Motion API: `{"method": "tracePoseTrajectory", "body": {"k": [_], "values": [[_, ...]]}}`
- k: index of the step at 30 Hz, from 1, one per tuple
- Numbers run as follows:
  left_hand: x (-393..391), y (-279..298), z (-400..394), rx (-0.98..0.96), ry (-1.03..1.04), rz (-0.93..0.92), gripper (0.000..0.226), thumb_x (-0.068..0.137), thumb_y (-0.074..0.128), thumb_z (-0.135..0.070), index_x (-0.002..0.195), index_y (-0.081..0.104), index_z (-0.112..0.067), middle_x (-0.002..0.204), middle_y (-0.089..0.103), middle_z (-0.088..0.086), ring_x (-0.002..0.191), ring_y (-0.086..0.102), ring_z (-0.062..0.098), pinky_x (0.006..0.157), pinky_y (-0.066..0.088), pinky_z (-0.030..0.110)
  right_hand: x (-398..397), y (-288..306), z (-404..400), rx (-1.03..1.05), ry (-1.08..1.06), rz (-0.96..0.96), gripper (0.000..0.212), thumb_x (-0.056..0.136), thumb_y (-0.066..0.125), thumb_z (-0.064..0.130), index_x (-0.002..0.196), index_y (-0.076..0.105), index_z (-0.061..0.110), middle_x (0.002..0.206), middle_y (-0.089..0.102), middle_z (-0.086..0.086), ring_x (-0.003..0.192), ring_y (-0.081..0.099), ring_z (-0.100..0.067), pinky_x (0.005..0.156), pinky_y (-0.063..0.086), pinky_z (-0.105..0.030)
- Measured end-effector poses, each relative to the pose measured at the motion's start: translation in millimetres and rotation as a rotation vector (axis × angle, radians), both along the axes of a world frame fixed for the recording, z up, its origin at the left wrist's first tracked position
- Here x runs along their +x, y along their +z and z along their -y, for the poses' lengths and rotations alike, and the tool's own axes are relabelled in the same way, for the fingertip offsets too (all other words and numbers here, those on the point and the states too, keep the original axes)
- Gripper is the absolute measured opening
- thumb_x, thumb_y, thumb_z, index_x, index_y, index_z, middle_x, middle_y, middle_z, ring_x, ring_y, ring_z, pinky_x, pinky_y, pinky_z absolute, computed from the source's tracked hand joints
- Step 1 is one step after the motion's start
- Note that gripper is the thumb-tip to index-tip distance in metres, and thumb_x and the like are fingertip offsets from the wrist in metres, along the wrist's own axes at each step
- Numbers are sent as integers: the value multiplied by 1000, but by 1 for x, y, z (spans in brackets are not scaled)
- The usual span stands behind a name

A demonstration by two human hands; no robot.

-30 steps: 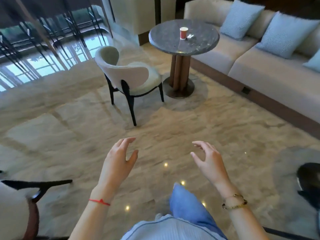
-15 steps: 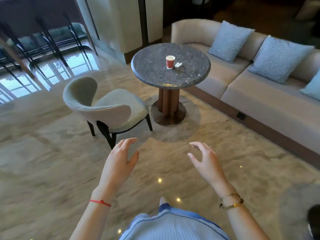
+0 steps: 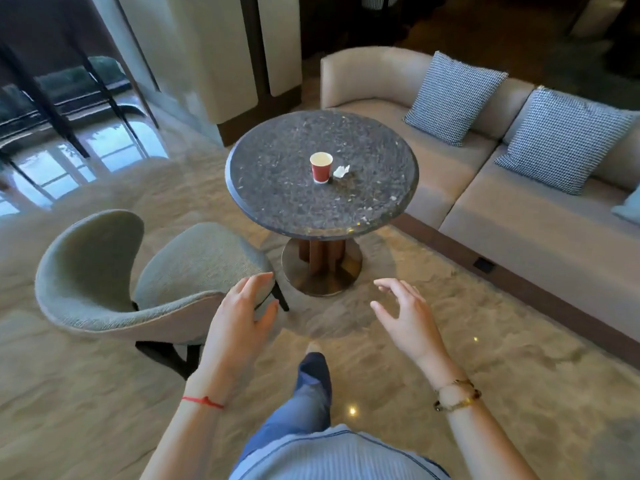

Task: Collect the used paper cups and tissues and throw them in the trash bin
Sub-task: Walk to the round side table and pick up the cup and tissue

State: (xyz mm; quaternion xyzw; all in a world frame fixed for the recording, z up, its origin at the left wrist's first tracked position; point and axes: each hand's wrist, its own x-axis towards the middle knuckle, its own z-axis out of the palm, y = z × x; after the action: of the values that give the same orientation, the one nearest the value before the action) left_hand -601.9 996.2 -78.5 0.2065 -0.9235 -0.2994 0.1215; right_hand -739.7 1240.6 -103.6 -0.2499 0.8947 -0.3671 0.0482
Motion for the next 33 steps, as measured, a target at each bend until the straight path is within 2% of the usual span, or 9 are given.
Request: {"method": "tracePoseTrajectory", "body": {"k": [2,5,12,18,25,33], "values": [[-49,0,24,6,-5,-4,41,88,64,-25,127,55,-23,122,60,-5,110,57,16,86,41,23,-43,3,24,-19,-13,-19,32,85,69,17,116,62,18,106,60,6,104,55,-16,93,47,-31],[-121,3,60,3,-31,-30,42,88,65,-25,128,54,-24,123,59,-7,109,57,13,86,41,22,-110,9,58,-19,-22,-40,32,85,68,18,116,61,19,108,60,7,104,54,-14,92,48,-31],[-267,4,119,-10,-106,-31,54,87,66,-24,137,46,-20,131,53,-2,117,54,15,94,47,31,-247,7,121,27,-34,-10,32,87,66,19,118,61,17,114,61,1,108,56,-16,93,47,-33],[-372,-21,146,-28,-80,92,67,86,66,-26,145,35,-15,140,45,7,127,45,25,102,43,39,-361,-20,170,119,44,35,33,88,64,19,120,59,14,120,58,-5,115,52,-21,100,44,-36],[-467,-62,153,5,52,261,84,80,73,-31,149,27,-13,145,35,8,128,39,30,100,43,43,-477,-66,222,278,166,94,37,86,64,20,122,55,13,123,55,-9,116,49,-28,101,41,-40],[-535,-92,141,63,162,452,97,77,75,-33,152,16,-15,153,23,6,131,34,31,97,44,44,-551,-116,254,439,381,205,32,87,60,16,119,55,15,121,53,-8,112,47,-26,93,44,-35]]}}
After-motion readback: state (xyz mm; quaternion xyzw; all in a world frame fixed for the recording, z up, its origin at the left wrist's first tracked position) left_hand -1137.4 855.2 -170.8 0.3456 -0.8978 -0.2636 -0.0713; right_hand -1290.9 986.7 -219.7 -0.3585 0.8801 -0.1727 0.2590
